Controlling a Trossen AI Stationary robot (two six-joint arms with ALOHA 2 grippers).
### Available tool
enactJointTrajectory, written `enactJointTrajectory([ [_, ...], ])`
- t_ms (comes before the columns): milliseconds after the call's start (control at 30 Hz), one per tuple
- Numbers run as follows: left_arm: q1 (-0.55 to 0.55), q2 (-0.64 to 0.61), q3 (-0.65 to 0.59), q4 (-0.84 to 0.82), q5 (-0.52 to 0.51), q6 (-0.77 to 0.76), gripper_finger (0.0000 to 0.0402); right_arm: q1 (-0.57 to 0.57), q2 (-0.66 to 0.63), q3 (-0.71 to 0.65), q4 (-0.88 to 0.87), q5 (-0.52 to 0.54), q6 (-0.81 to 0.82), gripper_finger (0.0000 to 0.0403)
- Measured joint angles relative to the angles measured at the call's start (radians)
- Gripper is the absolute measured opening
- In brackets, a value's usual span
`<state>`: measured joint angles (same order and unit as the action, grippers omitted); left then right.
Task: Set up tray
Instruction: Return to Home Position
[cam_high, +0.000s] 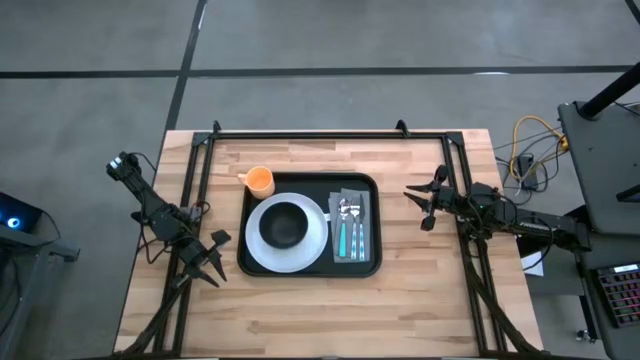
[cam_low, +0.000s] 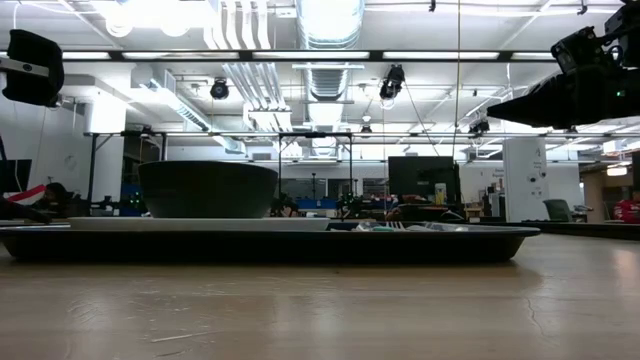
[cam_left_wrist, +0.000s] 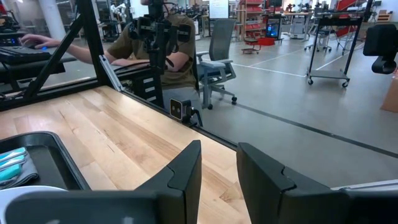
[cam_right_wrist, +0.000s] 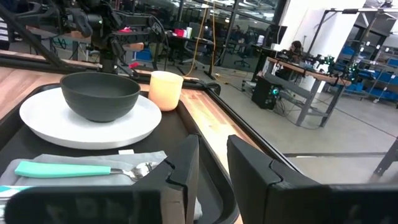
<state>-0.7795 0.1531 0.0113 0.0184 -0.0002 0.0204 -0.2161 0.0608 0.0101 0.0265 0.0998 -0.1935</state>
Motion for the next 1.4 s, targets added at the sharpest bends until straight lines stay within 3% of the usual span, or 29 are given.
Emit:
enactJointTrajectory([
  [1400, 0.0, 0.0, 0.0, 0.0, 0.0, 0.0, 0.0084, 0.0, 0.0, 0.0, 0.0, 0.0, 0.002, 0.0077],
])
